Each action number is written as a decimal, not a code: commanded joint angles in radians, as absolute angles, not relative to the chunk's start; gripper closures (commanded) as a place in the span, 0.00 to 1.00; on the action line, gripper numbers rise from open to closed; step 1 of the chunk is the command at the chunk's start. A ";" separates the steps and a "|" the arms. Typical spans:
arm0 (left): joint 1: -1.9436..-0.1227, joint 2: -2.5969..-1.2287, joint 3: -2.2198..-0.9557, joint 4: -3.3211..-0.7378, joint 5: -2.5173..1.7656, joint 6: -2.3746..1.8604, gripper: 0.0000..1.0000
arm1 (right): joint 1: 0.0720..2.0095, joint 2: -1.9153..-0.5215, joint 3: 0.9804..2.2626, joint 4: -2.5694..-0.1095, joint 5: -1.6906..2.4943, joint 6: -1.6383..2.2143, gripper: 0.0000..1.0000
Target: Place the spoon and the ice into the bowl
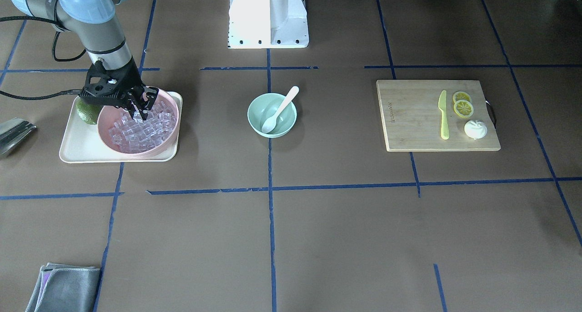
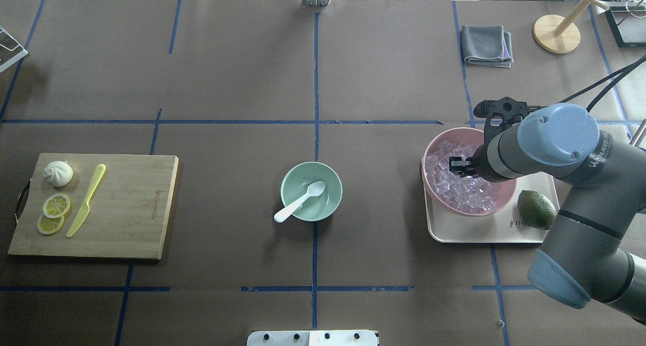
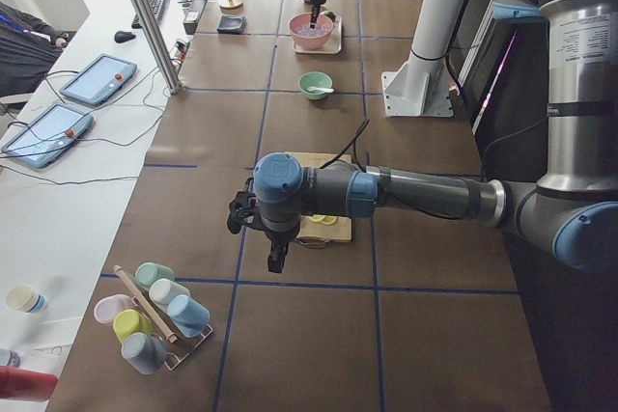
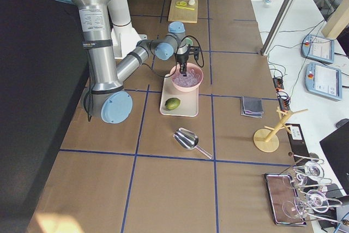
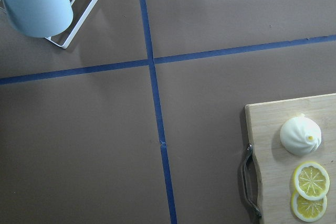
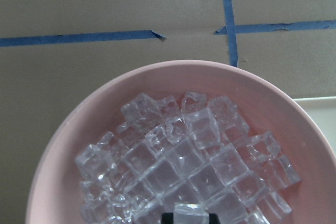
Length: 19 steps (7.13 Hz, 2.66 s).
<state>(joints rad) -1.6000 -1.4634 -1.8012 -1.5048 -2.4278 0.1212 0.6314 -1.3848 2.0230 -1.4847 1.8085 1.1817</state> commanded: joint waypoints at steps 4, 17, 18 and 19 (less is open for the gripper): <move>-1.600 -1.463 -1.804 -1.496 -2.422 0.120 0.00 | 0.536 -1.003 1.922 -1.658 1.792 1.296 1.00; -1.598 -1.437 -1.804 -1.494 -2.410 0.117 0.00 | 0.345 -0.733 1.549 -1.578 1.595 1.516 0.01; -1.597 -1.437 -1.804 -1.494 -2.410 0.115 0.00 | 0.357 -0.727 1.557 -1.578 1.601 1.509 0.00; -1.597 -1.437 -1.805 -1.494 -2.411 0.103 0.00 | 0.376 -0.726 1.574 -1.585 1.608 1.500 0.00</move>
<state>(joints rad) -1.5974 -1.4372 -1.8043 -1.4941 -2.4102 0.1123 0.3576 -0.7283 1.5567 -1.5798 1.6004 1.5100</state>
